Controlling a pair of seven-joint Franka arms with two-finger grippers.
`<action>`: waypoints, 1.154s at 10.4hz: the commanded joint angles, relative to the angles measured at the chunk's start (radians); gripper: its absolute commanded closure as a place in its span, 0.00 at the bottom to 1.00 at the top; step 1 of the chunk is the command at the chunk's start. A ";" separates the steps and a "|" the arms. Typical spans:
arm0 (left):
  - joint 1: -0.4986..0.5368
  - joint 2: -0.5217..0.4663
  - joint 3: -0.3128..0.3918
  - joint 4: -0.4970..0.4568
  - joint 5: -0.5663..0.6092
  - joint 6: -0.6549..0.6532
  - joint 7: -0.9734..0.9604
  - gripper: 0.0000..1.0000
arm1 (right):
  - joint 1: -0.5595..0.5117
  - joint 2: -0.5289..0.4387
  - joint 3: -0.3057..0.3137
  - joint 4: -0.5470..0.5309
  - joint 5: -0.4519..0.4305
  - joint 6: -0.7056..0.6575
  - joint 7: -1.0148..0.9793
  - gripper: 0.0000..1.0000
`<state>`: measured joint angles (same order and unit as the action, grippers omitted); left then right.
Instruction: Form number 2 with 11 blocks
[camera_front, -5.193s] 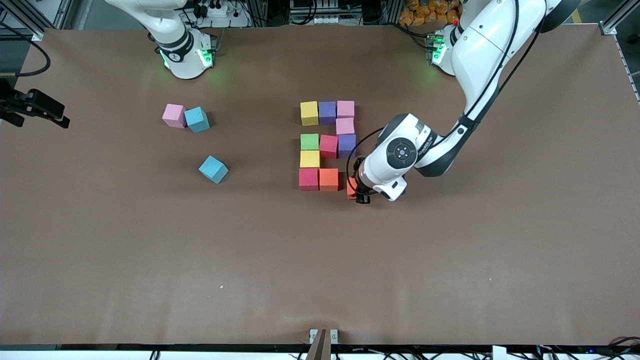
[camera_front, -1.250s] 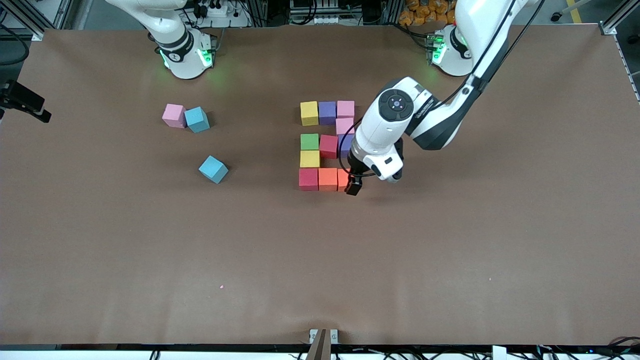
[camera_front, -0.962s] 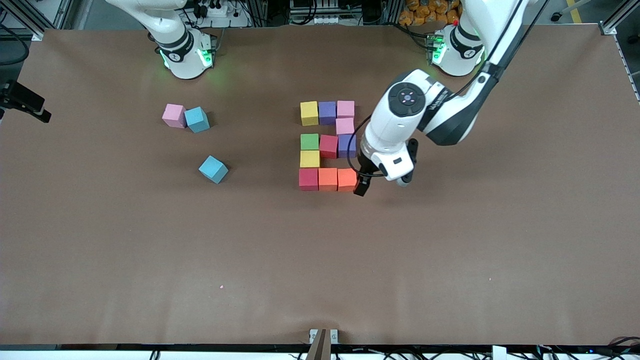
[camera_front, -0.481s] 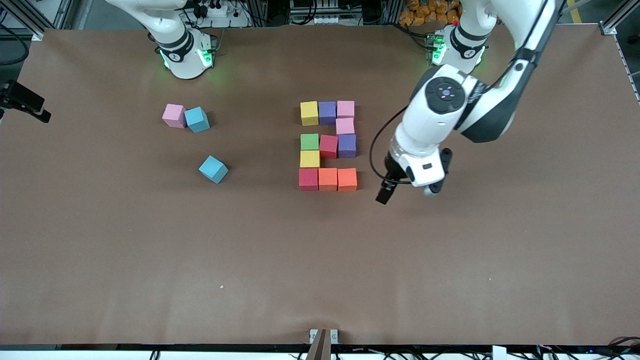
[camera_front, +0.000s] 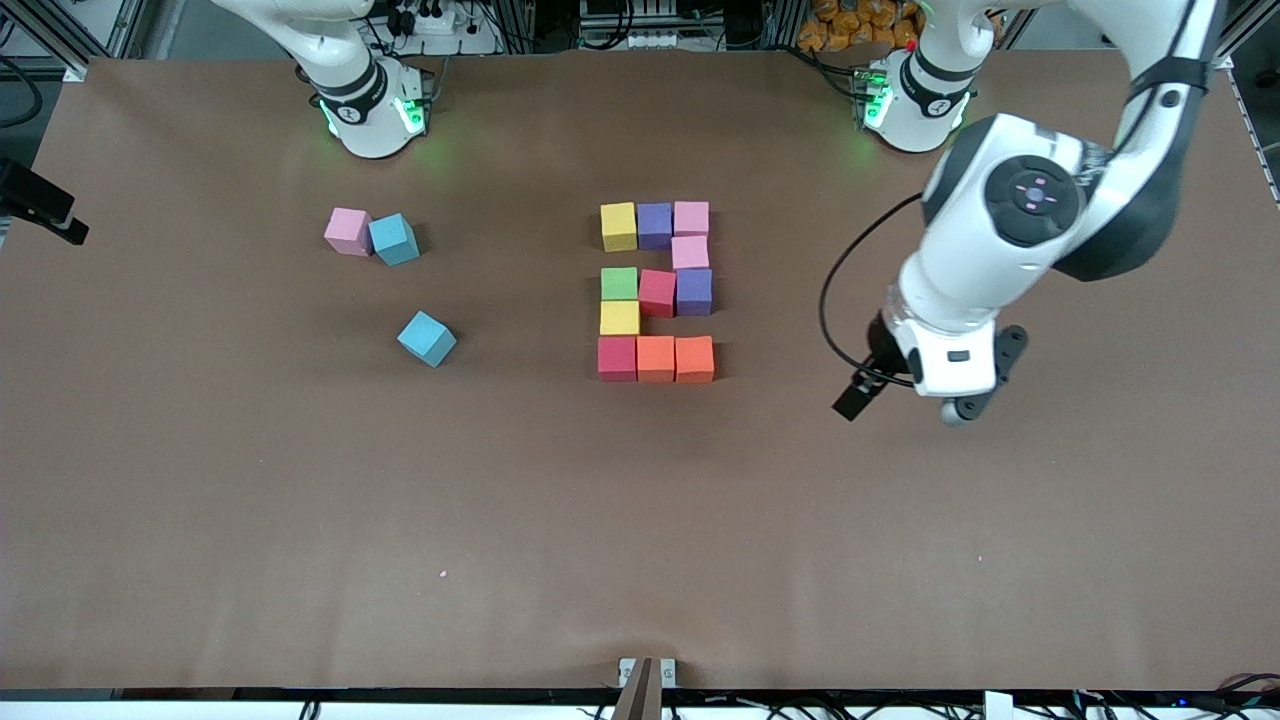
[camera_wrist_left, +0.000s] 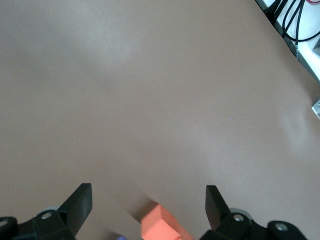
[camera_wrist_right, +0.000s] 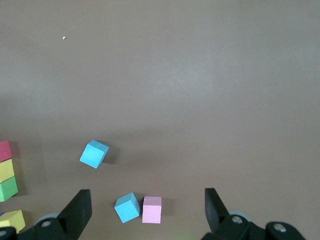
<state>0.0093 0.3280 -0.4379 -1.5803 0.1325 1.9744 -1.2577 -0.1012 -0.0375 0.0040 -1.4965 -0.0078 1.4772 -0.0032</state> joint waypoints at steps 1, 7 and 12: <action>0.053 -0.021 -0.010 0.008 0.009 -0.045 0.157 0.00 | -0.012 0.007 0.018 0.019 0.002 -0.011 0.014 0.00; 0.100 -0.023 -0.005 0.097 0.012 -0.137 0.506 0.00 | -0.015 0.005 0.018 0.021 0.002 -0.014 0.011 0.00; 0.112 -0.147 0.091 0.092 -0.063 -0.225 0.814 0.00 | -0.014 0.004 0.019 0.021 0.002 -0.040 0.012 0.00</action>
<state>0.1192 0.2468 -0.3879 -1.4703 0.1165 1.7889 -0.5284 -0.1012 -0.0373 0.0100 -1.4958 -0.0078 1.4653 -0.0032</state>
